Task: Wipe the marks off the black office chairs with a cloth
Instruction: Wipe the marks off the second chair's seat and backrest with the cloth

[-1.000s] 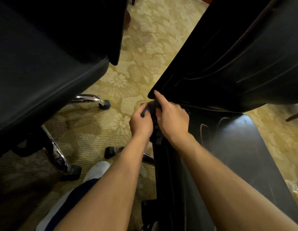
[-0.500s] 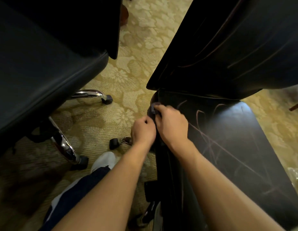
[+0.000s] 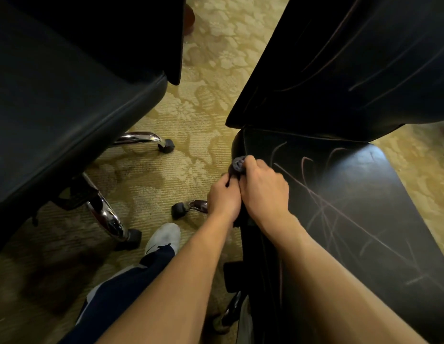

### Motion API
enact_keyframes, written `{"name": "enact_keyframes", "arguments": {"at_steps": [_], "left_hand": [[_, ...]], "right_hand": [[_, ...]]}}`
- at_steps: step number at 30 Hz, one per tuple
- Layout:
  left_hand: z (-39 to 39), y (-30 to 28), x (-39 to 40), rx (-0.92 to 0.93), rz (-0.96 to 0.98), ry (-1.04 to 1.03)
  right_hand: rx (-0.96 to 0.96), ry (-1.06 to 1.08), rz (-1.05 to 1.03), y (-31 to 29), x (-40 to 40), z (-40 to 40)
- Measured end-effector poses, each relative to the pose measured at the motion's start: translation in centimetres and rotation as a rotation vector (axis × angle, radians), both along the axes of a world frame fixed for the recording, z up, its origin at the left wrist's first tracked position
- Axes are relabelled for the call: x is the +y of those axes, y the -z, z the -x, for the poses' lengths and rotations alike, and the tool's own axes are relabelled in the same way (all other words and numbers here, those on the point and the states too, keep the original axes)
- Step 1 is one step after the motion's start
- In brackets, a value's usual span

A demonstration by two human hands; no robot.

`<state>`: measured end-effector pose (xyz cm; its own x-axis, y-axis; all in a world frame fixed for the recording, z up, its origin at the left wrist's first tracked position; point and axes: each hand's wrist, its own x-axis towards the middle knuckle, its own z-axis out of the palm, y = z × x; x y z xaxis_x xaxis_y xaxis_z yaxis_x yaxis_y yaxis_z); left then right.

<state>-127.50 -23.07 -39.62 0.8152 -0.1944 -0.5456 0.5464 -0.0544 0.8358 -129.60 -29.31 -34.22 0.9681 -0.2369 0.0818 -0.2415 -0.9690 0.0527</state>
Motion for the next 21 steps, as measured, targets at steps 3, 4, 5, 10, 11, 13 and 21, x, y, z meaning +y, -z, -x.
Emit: {"name": "enact_keyframes", "arguments": {"at_steps": [3, 4, 5, 10, 11, 13, 21], "left_hand": [[-2.9, -0.1, -0.1, -0.054, -0.035, 0.06], [-3.9, -0.2, -0.1, -0.084, -0.053, 0.089], [-4.5, -0.3, -0.2, -0.116, -0.084, 0.124], [-3.4, -1.0, 0.0, -0.195, -0.233, 0.184], [-2.7, -1.0, 0.0, -0.195, -0.236, 0.167], [-1.3, -1.0, 0.1, -0.191, -0.247, 0.13], [5.4, -1.5, 4.0, -0.118, -0.302, 0.197]], "right_hand": [[0.001, -0.016, 0.007, 0.2, -0.7, -2.7], [-0.003, -0.009, 0.001, 0.4, -1.0, -3.5], [-0.005, 0.003, 0.0, 0.4, -1.4, -4.1], [0.033, 0.055, 0.008, 0.1, -2.4, -4.6], [0.041, 0.058, 0.007, 0.0, -2.2, -4.3], [0.058, 0.069, -0.006, -0.3, -1.6, -3.1], [0.129, 0.038, -0.02, -1.0, 1.9, 4.7]]}}
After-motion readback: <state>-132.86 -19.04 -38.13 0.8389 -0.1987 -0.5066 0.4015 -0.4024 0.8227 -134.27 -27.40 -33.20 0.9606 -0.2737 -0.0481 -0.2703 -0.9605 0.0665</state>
